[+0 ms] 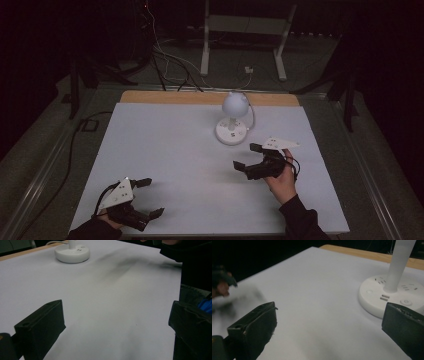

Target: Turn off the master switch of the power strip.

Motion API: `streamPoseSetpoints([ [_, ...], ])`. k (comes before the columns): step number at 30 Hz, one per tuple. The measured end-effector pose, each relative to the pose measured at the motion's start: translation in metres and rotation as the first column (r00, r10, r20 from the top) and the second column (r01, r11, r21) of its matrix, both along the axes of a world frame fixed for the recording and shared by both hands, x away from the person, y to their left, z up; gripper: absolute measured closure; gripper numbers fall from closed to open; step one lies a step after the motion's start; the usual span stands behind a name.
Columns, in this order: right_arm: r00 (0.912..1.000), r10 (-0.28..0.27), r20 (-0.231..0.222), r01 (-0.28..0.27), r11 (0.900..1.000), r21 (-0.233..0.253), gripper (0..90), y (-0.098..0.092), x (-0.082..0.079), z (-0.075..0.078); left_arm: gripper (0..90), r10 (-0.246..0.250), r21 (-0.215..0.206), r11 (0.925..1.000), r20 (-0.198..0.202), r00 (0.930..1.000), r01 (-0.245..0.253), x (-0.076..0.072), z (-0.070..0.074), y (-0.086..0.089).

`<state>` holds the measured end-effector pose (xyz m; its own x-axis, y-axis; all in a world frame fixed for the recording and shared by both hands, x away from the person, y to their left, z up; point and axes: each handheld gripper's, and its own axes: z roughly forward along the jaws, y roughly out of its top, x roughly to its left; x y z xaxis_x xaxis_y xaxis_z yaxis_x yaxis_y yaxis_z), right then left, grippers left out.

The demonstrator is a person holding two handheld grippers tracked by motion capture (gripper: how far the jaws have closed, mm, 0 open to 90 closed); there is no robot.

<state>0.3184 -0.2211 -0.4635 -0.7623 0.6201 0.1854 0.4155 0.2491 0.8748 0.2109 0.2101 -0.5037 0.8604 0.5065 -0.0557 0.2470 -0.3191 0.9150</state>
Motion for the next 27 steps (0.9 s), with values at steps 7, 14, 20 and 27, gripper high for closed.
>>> streamPoseSetpoints([
  [7,0.9993,0.031,-0.02,-0.032,0.999,-0.035,0.0,-0.01,-0.012,-0.012,0.9,0.003,-0.004,1.0,-0.001,1.0,-0.003,0.0,0.0,0.0],
  [14,0.9981,0.062,-0.004,-0.062,0.996,-0.069,0.0,-0.024,-0.027,-0.022,0.9,0.002,-0.002,1.0,-0.001,1.0,-0.002,0.0,0.0,0.0],
  [20,0.9973,0.074,-0.004,-0.074,0.992,-0.099,0.0,-0.034,-0.042,-0.03,0.9,0.002,-0.001,1.0,0.0,1.0,-0.002,0.0,0.0,0.0],
  [27,0.9981,0.06,-0.016,-0.062,0.99,-0.125,0.0,-0.048,-0.054,-0.037,0.9,0.003,-0.001,1.0,-0.001,1.0,-0.003,0.0,0.0,0.0],
])
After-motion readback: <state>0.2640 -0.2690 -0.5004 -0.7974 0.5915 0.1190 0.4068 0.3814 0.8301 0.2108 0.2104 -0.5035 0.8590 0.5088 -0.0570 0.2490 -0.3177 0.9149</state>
